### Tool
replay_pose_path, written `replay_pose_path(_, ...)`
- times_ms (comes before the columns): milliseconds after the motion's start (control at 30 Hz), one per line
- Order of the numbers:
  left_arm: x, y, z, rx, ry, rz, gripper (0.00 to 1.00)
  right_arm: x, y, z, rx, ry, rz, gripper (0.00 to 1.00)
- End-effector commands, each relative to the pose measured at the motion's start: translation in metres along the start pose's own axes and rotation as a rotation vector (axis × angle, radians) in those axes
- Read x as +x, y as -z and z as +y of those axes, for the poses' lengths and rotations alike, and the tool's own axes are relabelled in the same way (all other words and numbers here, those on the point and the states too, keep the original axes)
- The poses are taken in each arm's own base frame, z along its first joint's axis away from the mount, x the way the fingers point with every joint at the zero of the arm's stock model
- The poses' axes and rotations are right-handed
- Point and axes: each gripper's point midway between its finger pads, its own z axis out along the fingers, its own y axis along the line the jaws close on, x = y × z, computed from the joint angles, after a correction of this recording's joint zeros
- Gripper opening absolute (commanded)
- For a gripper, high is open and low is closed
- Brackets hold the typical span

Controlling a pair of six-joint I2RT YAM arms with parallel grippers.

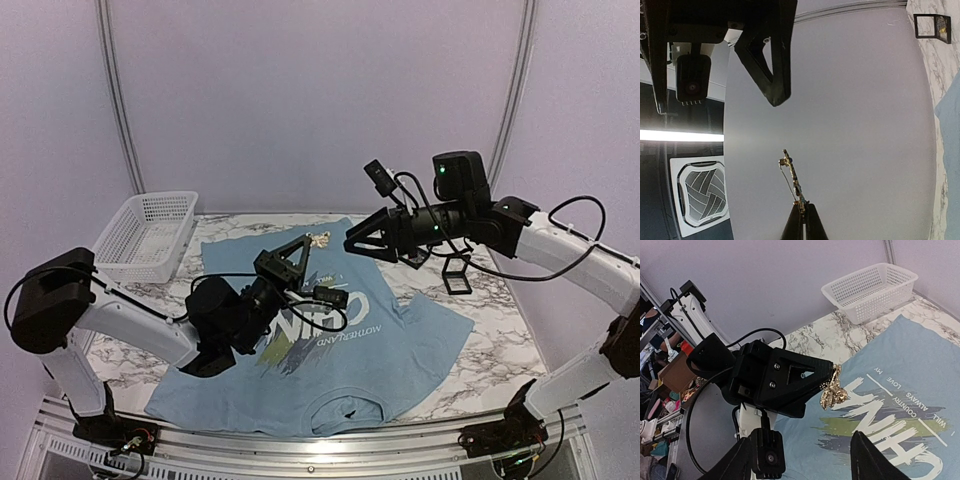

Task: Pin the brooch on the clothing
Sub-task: Pass from the left arm to the right

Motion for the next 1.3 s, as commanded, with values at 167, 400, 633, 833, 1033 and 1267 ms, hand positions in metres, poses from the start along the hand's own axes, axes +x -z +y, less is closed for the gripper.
replay_pose_path(167, 0.01, -0.003, 0.058, -0.248, -0.087, 0.089, 0.0, -0.007, -0.01, 0.018, -0.142, -0.008, -0.06, 0.51)
replay_pose_path(400, 0.006, -0.001, 0.056, -0.247, -0.088, 0.076, 0.0, -0.018, -0.023, 0.015, -0.158, -0.009, -0.089, 0.42)
replay_pose_path(633, 0.006, -0.001, 0.052, -0.234, -0.089, 0.077, 0.0, -0.023, -0.031, 0.011, -0.177, -0.033, -0.094, 0.32)
replay_pose_path(833, 0.006, -0.001, 0.049, -0.224, -0.087, 0.077, 0.0, -0.023, -0.035, 0.009, -0.184, -0.058, -0.09, 0.27)
replay_pose_path(1033, 0.005, -0.001, 0.048, -0.219, -0.083, 0.076, 0.0, -0.03, -0.033, 0.012, -0.191, -0.048, -0.099, 0.29)
replay_pose_path(1267, 0.005, -0.001, 0.047, -0.219, -0.081, 0.077, 0.0, -0.03, -0.036, 0.006, -0.168, -0.067, -0.098, 0.17)
